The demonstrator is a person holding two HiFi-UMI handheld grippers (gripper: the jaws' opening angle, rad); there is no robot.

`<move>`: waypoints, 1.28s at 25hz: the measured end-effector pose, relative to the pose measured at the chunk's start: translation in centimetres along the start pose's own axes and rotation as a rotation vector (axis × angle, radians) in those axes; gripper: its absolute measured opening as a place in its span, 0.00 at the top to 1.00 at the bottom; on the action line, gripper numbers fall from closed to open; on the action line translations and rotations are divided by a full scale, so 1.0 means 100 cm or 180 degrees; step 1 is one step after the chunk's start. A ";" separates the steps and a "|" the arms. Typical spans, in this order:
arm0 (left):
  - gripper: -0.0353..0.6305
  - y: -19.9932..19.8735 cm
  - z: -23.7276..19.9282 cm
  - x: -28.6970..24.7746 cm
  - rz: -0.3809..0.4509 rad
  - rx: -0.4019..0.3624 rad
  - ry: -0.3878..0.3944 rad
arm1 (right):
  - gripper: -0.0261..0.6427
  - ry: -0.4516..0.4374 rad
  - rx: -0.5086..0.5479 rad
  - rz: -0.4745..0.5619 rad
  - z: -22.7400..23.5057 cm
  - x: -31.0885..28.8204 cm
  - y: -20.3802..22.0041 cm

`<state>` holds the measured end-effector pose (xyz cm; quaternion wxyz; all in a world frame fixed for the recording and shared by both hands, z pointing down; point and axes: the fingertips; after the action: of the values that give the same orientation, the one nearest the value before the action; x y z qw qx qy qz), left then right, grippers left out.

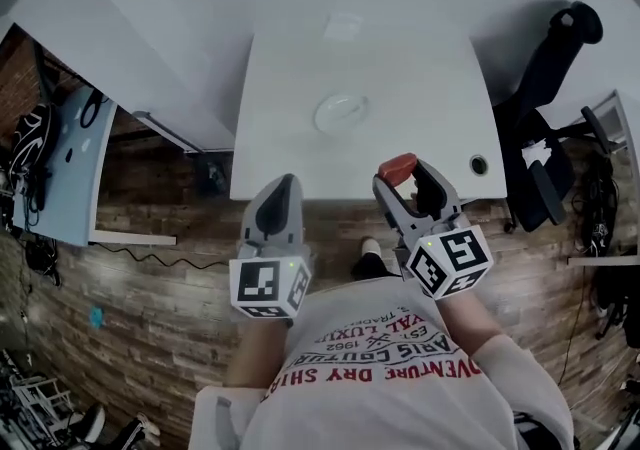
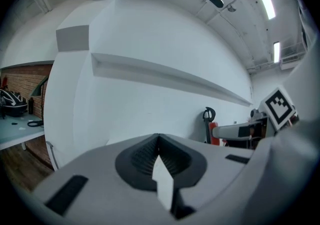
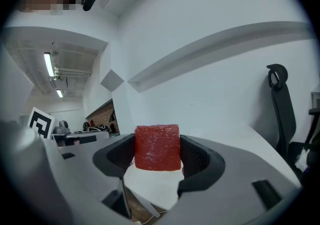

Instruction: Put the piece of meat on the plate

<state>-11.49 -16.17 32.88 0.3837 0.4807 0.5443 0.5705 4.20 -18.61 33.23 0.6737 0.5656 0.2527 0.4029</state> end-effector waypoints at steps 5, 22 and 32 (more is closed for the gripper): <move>0.94 0.017 0.022 -0.066 -0.0044 -0.0002 -0.0068 | 0.53 -0.0114 0.0005 -0.0088 0.060 -0.034 -0.004; 0.94 0.070 0.002 -0.152 -0.0390 0.0126 -0.0145 | 0.53 -0.0151 -0.0161 -0.0478 0.118 -0.119 0.040; 0.94 0.096 -0.050 -0.197 -0.0632 0.0189 0.0137 | 0.53 0.0130 -0.0044 -0.0840 0.117 -0.178 0.080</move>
<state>-10.68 -37.45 40.12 0.4122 0.4232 0.6140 0.5234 1.73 -39.62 41.61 0.7195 0.5144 0.3358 0.3240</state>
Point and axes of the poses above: the fingertips, and each gripper's own axes: x backward along the fingers, z to its right, y out of its underside, and after that the axes turned 15 degrees about z, right-handed
